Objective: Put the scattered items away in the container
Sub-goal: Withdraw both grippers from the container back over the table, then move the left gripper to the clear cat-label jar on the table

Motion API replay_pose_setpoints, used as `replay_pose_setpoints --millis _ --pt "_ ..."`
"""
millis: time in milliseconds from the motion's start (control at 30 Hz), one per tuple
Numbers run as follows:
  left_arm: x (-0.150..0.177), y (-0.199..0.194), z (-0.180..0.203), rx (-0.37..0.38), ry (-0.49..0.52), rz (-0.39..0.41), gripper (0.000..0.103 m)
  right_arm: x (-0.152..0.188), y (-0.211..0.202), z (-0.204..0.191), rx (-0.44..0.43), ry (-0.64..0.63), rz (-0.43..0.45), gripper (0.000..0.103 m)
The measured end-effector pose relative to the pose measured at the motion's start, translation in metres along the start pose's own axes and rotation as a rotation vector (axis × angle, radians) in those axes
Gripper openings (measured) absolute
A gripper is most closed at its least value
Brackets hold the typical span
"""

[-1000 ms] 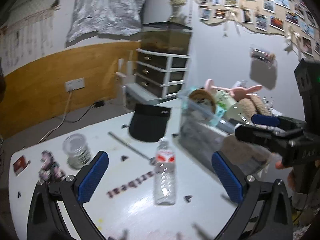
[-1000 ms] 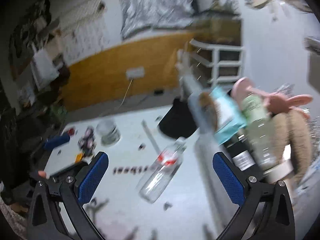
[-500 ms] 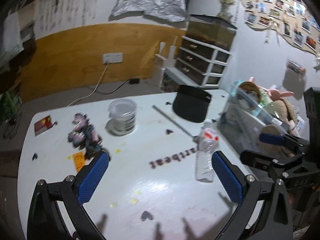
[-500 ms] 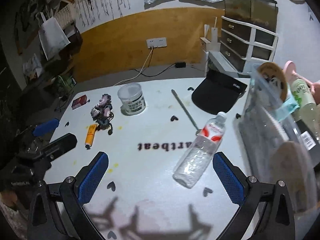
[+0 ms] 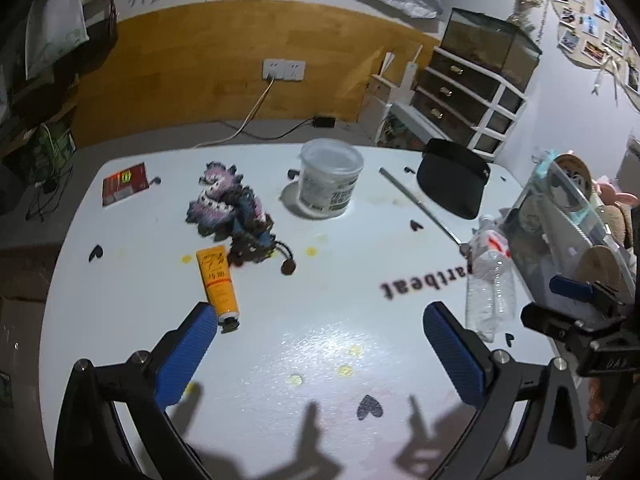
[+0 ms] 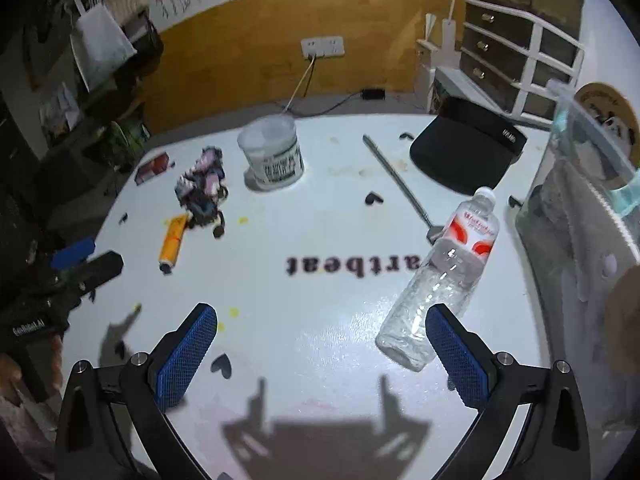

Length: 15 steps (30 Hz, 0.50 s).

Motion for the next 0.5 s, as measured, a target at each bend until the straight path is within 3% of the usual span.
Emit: replay_pose_setpoints --millis 233,433,500 --pt "0.001 0.027 -0.006 0.038 -0.025 -0.053 0.103 0.011 0.029 0.003 -0.017 0.046 -0.102 0.101" --pt "-0.013 0.059 -0.004 0.069 -0.015 -0.077 0.103 0.02 0.057 0.005 -0.028 0.067 -0.184 0.058" --pt "-0.023 0.072 -0.003 0.074 0.005 -0.075 0.103 0.023 0.064 0.005 -0.03 0.073 -0.204 0.055"
Point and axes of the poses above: each gripper's, at about its wrist camera, not at the fingertips, and y roughly the way its jaws point, z to its right, x to its underside, the point moved 4 cm from there along y, roughly the way its jaws point, and after that the axes turned 9 degrees about z, right-handed, at the moved point
